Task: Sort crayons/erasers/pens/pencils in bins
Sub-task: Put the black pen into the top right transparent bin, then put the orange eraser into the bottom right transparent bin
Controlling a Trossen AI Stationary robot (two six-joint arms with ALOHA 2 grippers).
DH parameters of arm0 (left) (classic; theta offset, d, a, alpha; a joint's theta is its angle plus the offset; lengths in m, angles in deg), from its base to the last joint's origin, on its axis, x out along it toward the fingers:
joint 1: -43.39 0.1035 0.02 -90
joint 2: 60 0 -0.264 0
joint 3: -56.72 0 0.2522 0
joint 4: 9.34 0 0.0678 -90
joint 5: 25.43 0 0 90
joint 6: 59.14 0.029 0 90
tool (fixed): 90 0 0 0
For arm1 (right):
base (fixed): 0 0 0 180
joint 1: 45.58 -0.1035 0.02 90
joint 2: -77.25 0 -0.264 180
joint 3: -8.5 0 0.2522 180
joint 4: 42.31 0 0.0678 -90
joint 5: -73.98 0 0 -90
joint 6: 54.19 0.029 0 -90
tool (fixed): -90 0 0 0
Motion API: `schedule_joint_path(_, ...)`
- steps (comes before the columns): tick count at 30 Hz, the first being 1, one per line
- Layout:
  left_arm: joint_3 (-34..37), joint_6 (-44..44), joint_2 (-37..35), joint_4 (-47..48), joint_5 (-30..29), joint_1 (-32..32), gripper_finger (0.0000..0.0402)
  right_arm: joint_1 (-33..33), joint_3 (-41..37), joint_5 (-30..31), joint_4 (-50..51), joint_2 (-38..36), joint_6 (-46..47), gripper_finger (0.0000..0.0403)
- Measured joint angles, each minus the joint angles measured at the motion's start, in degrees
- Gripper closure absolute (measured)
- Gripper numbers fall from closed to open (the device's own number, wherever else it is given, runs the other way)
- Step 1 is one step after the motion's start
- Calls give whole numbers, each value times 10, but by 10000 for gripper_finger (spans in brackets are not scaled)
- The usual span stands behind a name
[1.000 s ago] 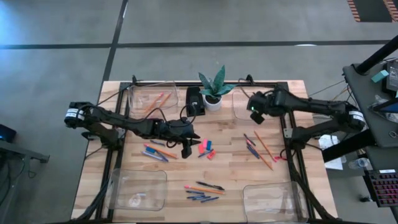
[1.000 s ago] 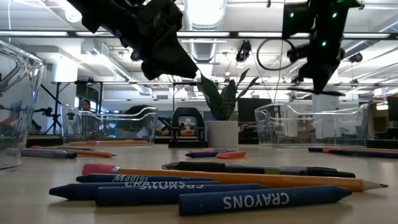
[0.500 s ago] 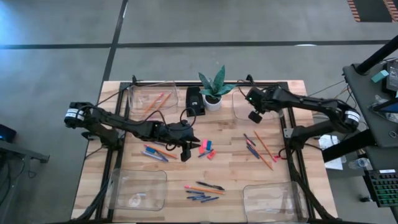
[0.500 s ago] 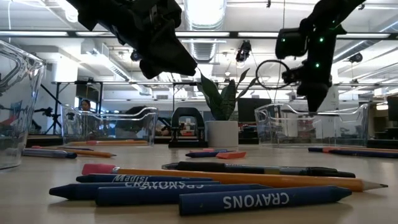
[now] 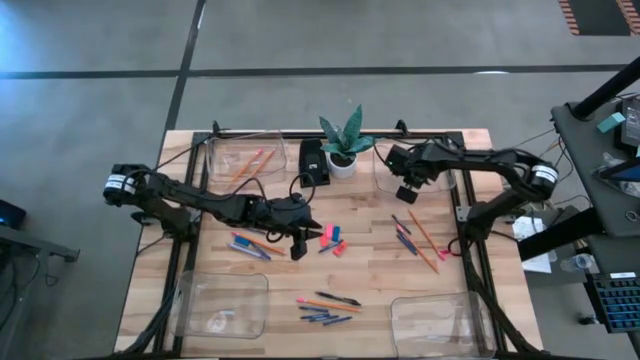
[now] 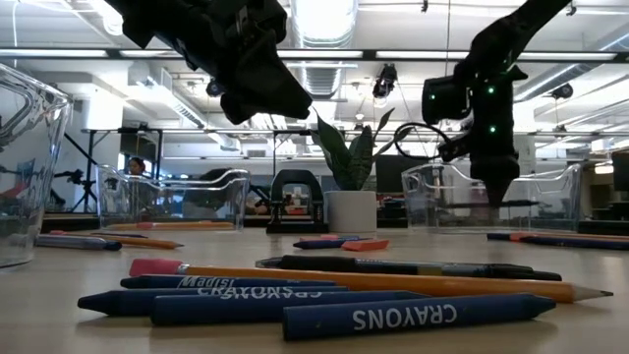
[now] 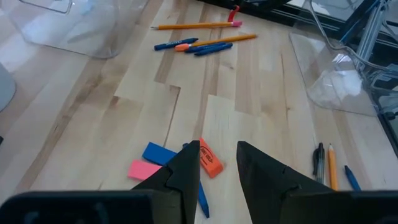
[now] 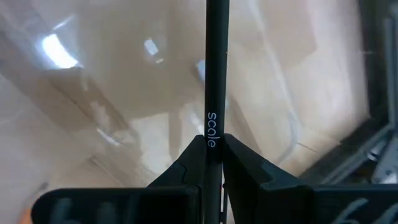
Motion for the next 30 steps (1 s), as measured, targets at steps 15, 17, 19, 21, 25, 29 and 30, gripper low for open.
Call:
schedule_joint_path(15,0,1,0,2,0,0,310,1,-2,-19,-35,-10,-13,367)
schedule_joint_path(17,0,1,0,2,0,0,310,1,-2,-19,-35,-12,-13,367)
schedule_joint_path(19,0,1,0,2,0,0,310,2,-2,-19,-37,-13,-12,363)
schedule_joint_path(21,0,1,0,2,0,0,310,4,-2,-20,-37,-13,-8,356)
schedule_joint_path(25,0,1,0,2,0,0,310,8,-2,-20,-37,-13,-8,339)
schedule_joint_path(29,0,1,0,1,0,0,310,9,-2,-20,-37,-13,-8,323)
schedule_joint_path(30,0,1,0,0,0,0,310,9,-2,-20,-37,-14,-8,319)
